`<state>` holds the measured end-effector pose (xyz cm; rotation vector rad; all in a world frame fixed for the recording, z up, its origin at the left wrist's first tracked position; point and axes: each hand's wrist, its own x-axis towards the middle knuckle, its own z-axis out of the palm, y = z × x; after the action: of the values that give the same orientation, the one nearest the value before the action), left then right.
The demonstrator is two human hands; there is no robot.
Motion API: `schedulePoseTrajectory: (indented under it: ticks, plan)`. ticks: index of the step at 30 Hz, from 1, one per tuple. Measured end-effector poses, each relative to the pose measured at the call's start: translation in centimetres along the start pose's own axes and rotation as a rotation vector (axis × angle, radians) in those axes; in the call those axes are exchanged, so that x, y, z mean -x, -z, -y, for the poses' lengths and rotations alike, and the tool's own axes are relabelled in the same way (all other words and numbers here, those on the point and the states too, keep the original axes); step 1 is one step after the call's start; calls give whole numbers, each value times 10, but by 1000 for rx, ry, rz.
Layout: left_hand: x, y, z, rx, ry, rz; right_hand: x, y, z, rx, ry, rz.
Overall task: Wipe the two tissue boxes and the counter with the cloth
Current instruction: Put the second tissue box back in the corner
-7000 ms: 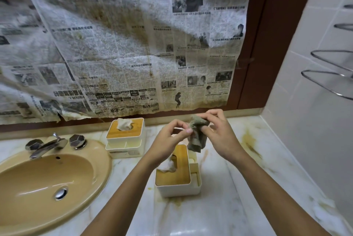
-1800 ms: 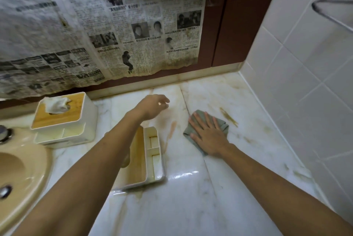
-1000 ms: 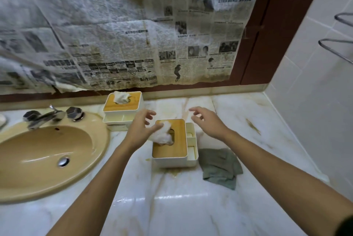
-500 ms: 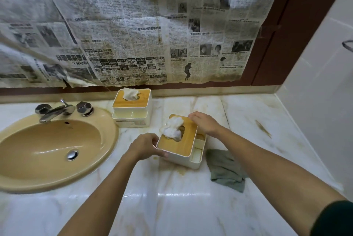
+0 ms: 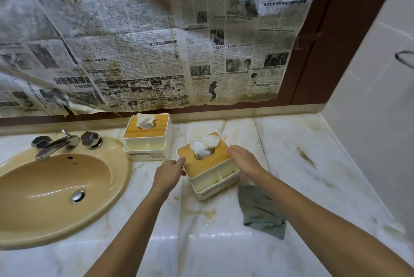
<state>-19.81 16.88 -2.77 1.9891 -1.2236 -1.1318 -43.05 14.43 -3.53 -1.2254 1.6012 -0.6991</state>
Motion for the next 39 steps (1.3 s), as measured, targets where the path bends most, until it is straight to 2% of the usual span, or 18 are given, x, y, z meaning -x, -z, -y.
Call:
schedulePoseTrajectory:
  ticks: [6, 13, 20, 29, 39]
  plan:
    - [-16, -12, -38, 32, -91, 11, -3, 30, 8, -63, 27, -80]
    - [-56, -66, -112, 129, -87, 241, -38, 109, 4, -157, 1, -241]
    - [-86, -144, -152, 69, -101, 385, -70, 176, -28, -181, -60, -330]
    - [-104, -198, -179, 27, -145, 446, -104, 220, -63, -216, -107, -382]
    - [-113, -218, -181, -11, -178, 412, -117, 229, -76, -215, -111, -381]
